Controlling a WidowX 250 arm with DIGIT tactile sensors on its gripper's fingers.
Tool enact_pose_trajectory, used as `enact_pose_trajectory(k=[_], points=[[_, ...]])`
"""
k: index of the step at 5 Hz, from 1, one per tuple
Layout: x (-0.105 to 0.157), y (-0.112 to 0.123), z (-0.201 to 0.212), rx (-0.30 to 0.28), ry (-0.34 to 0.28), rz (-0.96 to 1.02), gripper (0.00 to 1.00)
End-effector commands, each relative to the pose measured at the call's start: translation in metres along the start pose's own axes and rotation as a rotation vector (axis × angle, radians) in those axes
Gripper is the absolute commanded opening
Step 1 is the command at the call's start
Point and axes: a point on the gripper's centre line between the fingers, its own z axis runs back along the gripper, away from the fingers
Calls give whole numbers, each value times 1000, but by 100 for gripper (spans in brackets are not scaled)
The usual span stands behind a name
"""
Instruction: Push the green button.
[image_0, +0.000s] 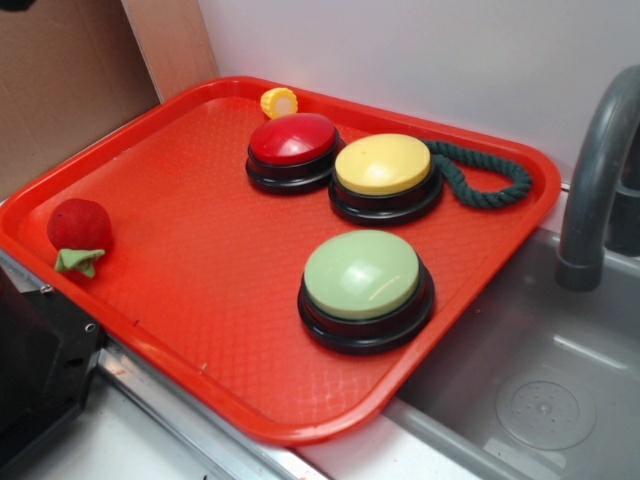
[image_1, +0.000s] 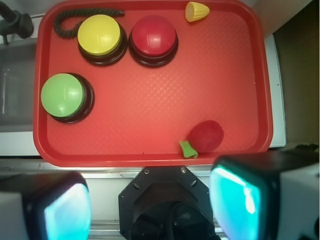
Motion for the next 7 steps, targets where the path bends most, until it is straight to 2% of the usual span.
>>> enact_pose_trajectory(k=[1, 2, 3, 4, 5, 6, 7], points=[[0, 0, 0, 0, 0, 0, 100], [38, -50, -26, -27, -70, -251, 100], [60, -107, -63, 13, -29, -507, 100], [51, -140, -95, 1, -15, -757, 100], [48, -143, -122, -8, -35, -938, 100], [45, -139, -144, -11, 5, -993, 100], [49, -137, -160, -56, -13, -992, 100]])
